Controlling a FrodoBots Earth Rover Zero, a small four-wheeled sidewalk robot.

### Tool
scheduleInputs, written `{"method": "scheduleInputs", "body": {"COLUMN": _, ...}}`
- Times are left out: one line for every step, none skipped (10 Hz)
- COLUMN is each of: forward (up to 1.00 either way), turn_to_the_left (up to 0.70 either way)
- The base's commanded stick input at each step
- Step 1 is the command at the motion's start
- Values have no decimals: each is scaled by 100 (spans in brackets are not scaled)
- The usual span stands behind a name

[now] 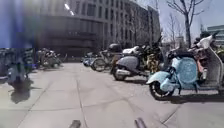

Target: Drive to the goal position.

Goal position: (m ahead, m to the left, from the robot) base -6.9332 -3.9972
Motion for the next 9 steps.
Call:
{"method": "scheduleInputs", "body": {"forward": 0, "turn_to_the_left": -100}}
{"method": "scheduleInputs", "body": {"forward": 0, "turn_to_the_left": -100}}
{"method": "scheduleInputs", "body": {"forward": 0, "turn_to_the_left": -100}}
{"method": "scheduleInputs", "body": {"forward": 0, "turn_to_the_left": -100}}
{"method": "scheduleInputs", "body": {"forward": 0, "turn_to_the_left": -100}}
{"method": "scheduleInputs", "body": {"forward": 0, "turn_to_the_left": -100}}
{"method": "scheduleInputs", "body": {"forward": 0, "turn_to_the_left": -100}}
{"method": "scheduleInputs", "body": {"forward": 0, "turn_to_the_left": -100}}
{"method": "scheduleInputs", "body": {"forward": 0, "turn_to_the_left": -100}}
